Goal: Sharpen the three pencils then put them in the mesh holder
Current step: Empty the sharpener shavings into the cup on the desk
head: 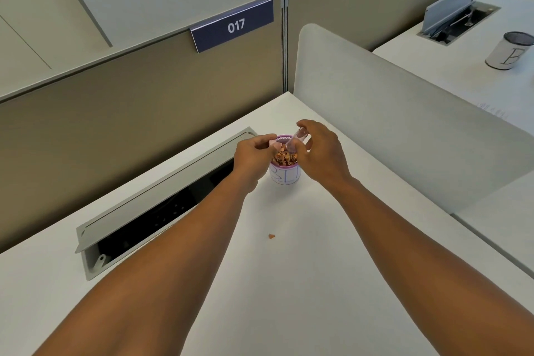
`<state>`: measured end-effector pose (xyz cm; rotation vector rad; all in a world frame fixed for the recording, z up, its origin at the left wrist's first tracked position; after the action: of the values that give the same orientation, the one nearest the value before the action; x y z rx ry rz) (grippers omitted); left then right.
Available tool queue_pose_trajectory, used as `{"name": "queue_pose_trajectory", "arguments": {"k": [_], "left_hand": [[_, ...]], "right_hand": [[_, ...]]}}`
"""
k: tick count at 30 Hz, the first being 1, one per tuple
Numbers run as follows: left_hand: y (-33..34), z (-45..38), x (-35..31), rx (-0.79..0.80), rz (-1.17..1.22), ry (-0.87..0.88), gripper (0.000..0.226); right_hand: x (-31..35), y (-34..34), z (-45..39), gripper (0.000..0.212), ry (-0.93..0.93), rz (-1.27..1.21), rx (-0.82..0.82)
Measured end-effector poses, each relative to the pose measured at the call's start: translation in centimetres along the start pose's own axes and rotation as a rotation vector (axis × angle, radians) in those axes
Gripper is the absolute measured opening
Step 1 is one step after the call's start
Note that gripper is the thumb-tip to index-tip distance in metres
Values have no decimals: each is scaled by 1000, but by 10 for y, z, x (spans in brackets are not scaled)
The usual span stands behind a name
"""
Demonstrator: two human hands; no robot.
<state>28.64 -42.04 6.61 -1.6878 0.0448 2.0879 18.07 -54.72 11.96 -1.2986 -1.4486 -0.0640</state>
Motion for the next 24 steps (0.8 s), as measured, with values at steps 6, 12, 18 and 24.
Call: {"name": "queue_pose_trajectory", "arguments": {"k": [6, 12, 18, 24], "left_hand": [[0, 1, -4, -27, 64, -66, 25], [2, 6, -7, -38, 138, -191, 30], [3, 9, -12, -39, 86, -200, 28], [2, 10, -12, -36, 72, -226, 18]], "right_hand": [[7, -10, 1, 32, 19, -162, -120], [-2, -11, 6, 32, 59, -120, -151], [2, -5, 8, 32, -19, -156, -86], [-3, -14, 10, 33, 19, -140, -178]]}}
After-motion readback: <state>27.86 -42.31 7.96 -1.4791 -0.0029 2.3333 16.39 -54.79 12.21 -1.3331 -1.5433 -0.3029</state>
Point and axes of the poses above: each hand's wrist, its own z-axis away from the middle knuckle, its own y-axis out of the palm, x = y × z, the point moved 8 cm from there along -z, towards the middle knuckle, and after that the axes turned 8 degrees about -x, right-handed, at the moved point
